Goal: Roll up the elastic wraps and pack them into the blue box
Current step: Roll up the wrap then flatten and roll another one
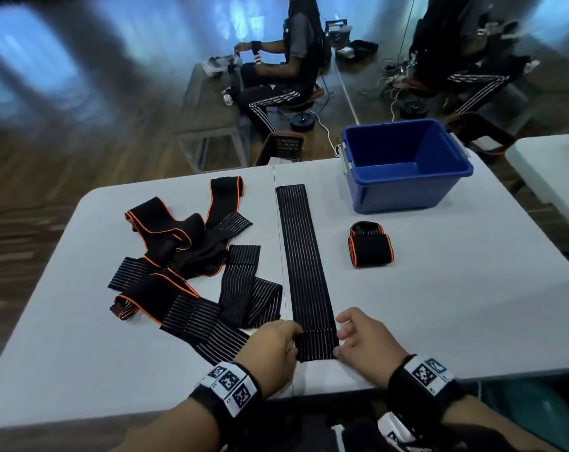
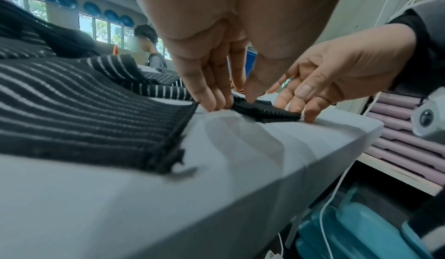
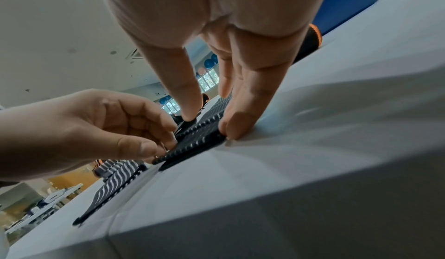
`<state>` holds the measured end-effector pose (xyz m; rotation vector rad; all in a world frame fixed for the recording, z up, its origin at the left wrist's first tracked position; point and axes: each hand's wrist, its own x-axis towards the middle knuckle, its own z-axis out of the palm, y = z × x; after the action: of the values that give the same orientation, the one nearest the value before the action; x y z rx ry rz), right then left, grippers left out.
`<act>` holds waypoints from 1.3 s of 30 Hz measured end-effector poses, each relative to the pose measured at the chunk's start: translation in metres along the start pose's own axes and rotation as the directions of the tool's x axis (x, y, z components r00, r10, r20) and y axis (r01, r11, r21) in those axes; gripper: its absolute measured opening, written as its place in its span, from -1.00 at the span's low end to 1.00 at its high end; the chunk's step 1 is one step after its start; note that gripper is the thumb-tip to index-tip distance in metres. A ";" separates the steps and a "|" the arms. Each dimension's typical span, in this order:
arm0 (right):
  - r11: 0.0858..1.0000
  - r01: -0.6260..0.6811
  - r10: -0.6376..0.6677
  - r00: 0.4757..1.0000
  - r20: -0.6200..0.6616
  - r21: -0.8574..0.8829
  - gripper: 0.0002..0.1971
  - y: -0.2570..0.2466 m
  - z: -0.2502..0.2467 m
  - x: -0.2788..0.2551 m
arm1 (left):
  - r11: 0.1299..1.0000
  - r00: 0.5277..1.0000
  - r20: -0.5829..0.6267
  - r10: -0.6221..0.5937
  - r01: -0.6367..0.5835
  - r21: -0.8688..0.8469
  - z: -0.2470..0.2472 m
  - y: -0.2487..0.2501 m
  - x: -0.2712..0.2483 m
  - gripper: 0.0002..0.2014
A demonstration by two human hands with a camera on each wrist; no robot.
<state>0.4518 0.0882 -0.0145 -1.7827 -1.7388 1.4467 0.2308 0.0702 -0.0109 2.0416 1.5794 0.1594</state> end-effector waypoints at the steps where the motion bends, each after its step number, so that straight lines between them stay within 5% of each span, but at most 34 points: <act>1: 1.000 0.000 0.000 1.000 0.015 -0.015 -0.51 0.001 0.000 0.000 | 1.000 1.000 0.010 0.004 -0.004 0.007 0.001 -0.001 -0.001 -0.62; 6: 0.948 0.109 -0.063 0.985 0.162 -0.298 -0.27 -0.001 0.003 -0.007 | 0.987 0.988 0.147 0.046 -0.068 0.145 0.006 -0.005 -0.008 -0.30; 11: 0.713 0.327 -0.230 0.945 0.234 -0.620 -0.34 0.004 0.007 -0.018 | 0.956 0.982 0.163 0.093 -0.133 0.260 0.013 -0.011 -0.012 -0.25; 16: 0.695 0.386 -0.307 0.922 0.234 -0.607 -0.47 0.020 0.012 -0.026 | 0.959 0.988 0.101 0.114 -0.136 0.249 0.026 -0.015 -0.023 -0.48; 23: 0.701 0.457 -0.443 0.881 0.168 -0.547 -0.61 0.037 0.018 -0.027 | 0.967 0.987 0.038 0.155 -0.160 0.197 0.029 -0.013 -0.035 -0.54; 32: 0.760 0.396 -0.366 0.916 0.166 -0.515 -0.70 0.025 0.014 -0.019 | 0.996 0.996 -0.012 0.089 -0.088 0.025 0.016 0.000 -0.029 -0.61; 39: 0.796 0.354 -0.324 0.934 0.148 -0.492 -0.73 0.018 0.011 -0.019 | 0.990 0.992 -0.015 0.124 -0.123 0.071 0.013 0.004 -0.019 -0.69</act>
<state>0.4582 0.0627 -0.0243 -1.5221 -2.4996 0.9449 0.2343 0.0472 -0.0154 2.1998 1.4892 0.1720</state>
